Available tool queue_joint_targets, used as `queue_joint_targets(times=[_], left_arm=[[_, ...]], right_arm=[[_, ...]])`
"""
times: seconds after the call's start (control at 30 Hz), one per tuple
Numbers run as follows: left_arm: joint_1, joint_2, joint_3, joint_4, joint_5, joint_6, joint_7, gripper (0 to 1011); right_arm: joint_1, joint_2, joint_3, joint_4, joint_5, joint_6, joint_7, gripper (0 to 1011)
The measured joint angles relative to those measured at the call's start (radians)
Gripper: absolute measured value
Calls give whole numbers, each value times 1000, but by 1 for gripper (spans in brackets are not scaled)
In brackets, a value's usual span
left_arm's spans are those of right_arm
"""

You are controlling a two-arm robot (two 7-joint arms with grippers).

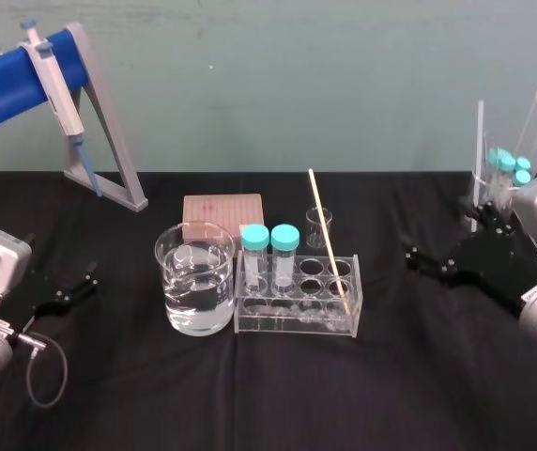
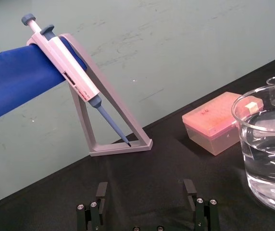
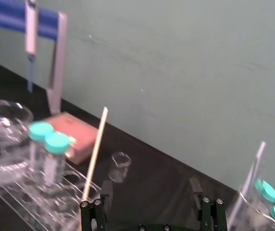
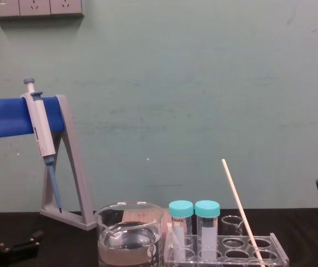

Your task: Hold the thermometer with one hand and immerse one end into the beaker, then reinsert it into the test tube rack.

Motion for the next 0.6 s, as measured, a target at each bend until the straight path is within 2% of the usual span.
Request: queue_joint_targets(times=[0.03, 0.1, 0.13, 0.2, 0.23, 0.33, 0.37, 0.43, 0.47, 0.6], left_arm=[[0, 0, 0, 0, 0, 0, 0, 1004], [0, 0, 0, 0, 0, 0, 0, 1004], [0, 0, 0, 0, 0, 0, 0, 1004], [0, 0, 0, 0, 0, 0, 0, 1004], [0, 0, 0, 0, 0, 0, 0, 1004], [0, 0, 0, 0, 0, 0, 0, 1004], [0, 0, 0, 0, 0, 0, 0, 1004], [0, 0, 0, 0, 0, 0, 0, 1004], [0, 0, 0, 0, 0, 0, 0, 1004], [0, 0, 0, 0, 0, 0, 0, 1004]], right_arm=[[0, 0, 0, 0, 0, 0, 0, 1002], [8, 5, 20, -26, 55, 52, 48, 1002], [30, 3, 28, -25, 102, 98, 92, 1002], [61, -5, 30, -9, 146, 140, 142, 1003], [94, -17, 30, 20, 187, 178, 191, 1003], [150, -40, 26, 73, 238, 232, 258, 1002], [185, -54, 19, 110, 261, 259, 291, 1002], [222, -67, 9, 150, 285, 287, 323, 1002], [262, -80, -3, 195, 305, 311, 348, 1003], [355, -111, -41, 304, 340, 368, 402, 1002]])
